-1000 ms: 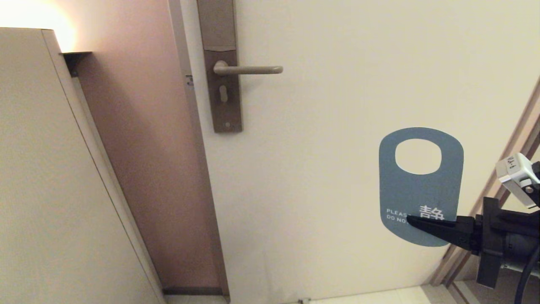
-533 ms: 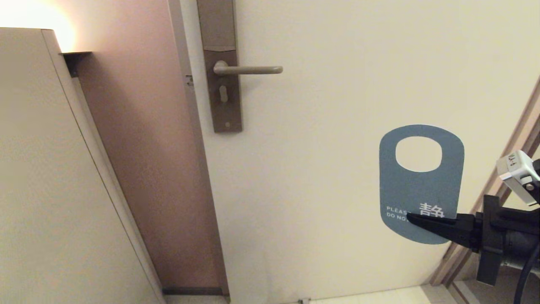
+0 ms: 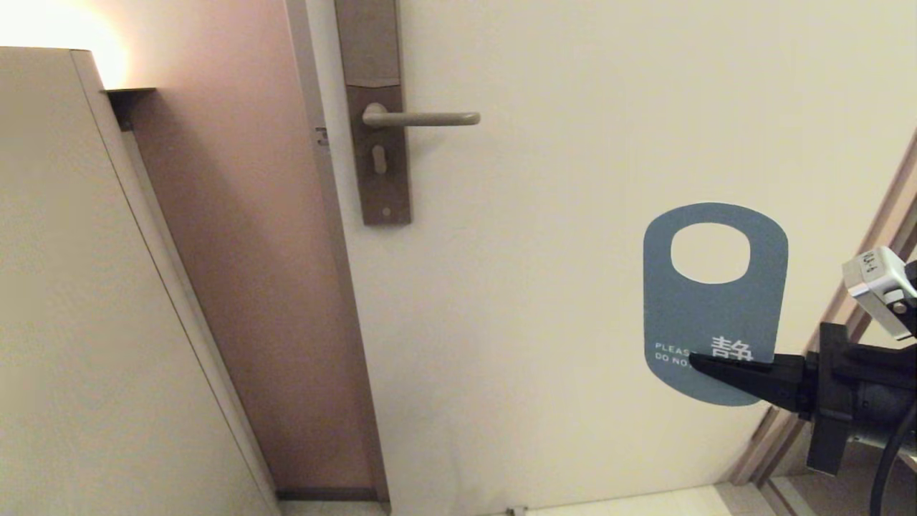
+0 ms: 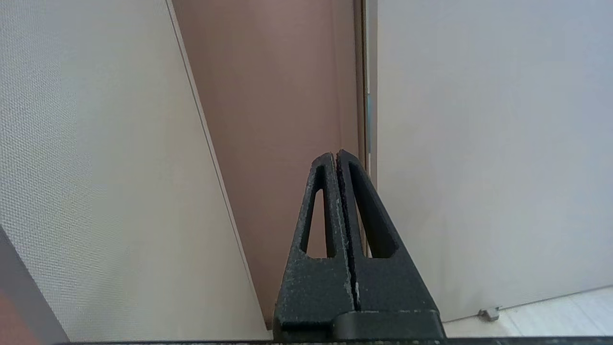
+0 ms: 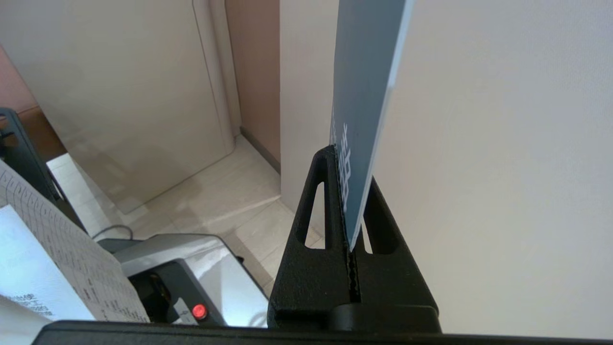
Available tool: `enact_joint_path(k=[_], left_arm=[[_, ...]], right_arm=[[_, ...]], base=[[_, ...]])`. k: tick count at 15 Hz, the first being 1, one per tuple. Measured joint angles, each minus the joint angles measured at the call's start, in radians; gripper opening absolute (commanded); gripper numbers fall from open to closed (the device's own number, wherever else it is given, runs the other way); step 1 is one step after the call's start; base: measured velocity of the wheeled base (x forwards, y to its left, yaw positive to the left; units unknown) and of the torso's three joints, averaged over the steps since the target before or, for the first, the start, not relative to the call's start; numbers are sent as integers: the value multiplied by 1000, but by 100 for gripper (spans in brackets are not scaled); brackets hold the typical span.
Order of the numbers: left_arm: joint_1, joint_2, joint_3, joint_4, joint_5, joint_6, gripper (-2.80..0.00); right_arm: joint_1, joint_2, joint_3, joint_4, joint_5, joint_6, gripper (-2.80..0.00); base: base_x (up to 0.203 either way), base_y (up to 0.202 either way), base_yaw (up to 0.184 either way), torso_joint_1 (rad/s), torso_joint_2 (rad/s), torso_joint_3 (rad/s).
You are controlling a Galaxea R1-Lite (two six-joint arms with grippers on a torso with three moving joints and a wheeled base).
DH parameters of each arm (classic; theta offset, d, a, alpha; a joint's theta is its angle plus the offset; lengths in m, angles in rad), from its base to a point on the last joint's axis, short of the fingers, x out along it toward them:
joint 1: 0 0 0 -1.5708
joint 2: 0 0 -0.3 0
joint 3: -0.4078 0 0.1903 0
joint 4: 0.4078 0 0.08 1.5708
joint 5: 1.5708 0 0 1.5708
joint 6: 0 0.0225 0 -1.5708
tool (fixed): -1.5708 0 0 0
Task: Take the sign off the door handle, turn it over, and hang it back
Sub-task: Hang the sign back with the other side facing out
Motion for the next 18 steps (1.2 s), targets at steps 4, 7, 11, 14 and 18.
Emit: enact_joint_path(k=[4, 7, 11, 14, 18], left_arm=[[0, 0, 0, 1, -1, 1, -280], [0, 0, 0, 0, 32, -2, -280], [0, 0, 0, -23, 57, 16, -280], [0, 0, 0, -26, 60, 58, -280], [0, 0, 0, 39, 57, 89, -280]], right_arm=[[-1, 0, 1, 0, 0, -1, -280], [-1, -1, 3, 0, 1, 0, -280], [-1, 1, 3, 0, 2, 0, -280], [-1, 7, 2, -7, 3, 0, -280], [-1, 46, 0, -100, 2, 1, -280]], base=[[0, 0, 0, 0, 0, 0], [0, 0, 0, 0, 0, 0], [0, 0, 0, 0, 0, 0], [0, 0, 0, 0, 0, 0], [0, 0, 0, 0, 0, 0]])
